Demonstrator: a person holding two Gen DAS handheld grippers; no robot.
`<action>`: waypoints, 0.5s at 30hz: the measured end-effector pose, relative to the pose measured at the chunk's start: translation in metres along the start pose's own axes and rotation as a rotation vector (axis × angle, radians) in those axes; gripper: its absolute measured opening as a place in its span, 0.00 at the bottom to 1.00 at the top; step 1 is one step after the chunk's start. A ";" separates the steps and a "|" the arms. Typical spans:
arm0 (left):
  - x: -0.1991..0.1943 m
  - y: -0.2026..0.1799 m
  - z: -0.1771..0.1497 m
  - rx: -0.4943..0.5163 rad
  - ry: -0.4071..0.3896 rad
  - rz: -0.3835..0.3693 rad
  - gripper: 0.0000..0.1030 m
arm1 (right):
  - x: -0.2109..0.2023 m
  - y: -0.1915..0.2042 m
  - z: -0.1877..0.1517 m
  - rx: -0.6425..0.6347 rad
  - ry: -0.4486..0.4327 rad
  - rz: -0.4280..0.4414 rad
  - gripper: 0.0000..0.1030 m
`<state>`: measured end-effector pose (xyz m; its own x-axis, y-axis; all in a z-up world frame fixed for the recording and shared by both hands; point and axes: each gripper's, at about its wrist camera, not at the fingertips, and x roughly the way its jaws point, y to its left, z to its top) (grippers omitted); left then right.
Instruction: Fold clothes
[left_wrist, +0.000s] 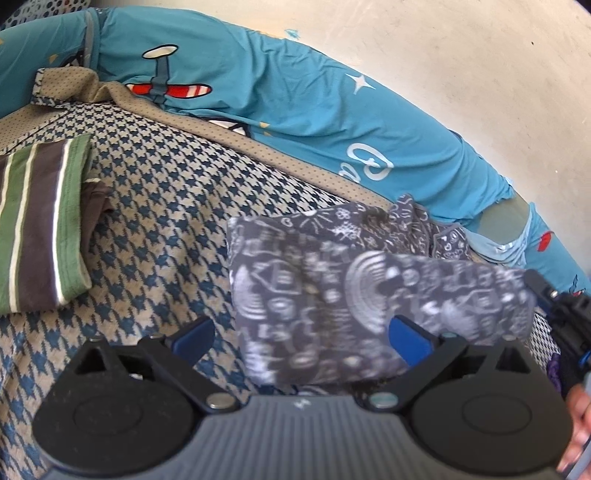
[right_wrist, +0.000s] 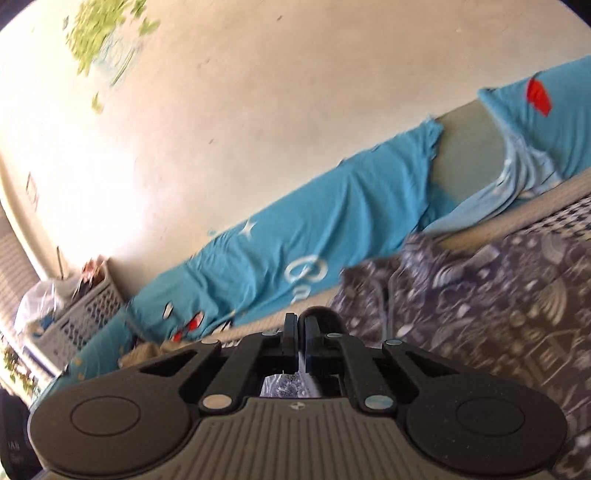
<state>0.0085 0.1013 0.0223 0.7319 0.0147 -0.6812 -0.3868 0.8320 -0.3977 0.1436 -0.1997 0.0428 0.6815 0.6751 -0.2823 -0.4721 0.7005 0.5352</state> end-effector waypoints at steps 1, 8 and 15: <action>0.001 -0.002 -0.001 0.003 0.002 -0.004 0.99 | -0.005 -0.005 0.005 0.014 -0.019 -0.013 0.05; 0.007 -0.015 -0.006 0.064 0.020 0.004 1.00 | -0.046 -0.037 0.038 0.063 -0.170 -0.147 0.05; 0.016 -0.023 -0.012 0.110 0.055 0.025 1.00 | -0.064 -0.062 0.040 0.021 -0.170 -0.397 0.05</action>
<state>0.0225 0.0757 0.0130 0.6897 0.0078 -0.7241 -0.3384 0.8875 -0.3128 0.1521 -0.2956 0.0597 0.8914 0.3048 -0.3353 -0.1438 0.8921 0.4283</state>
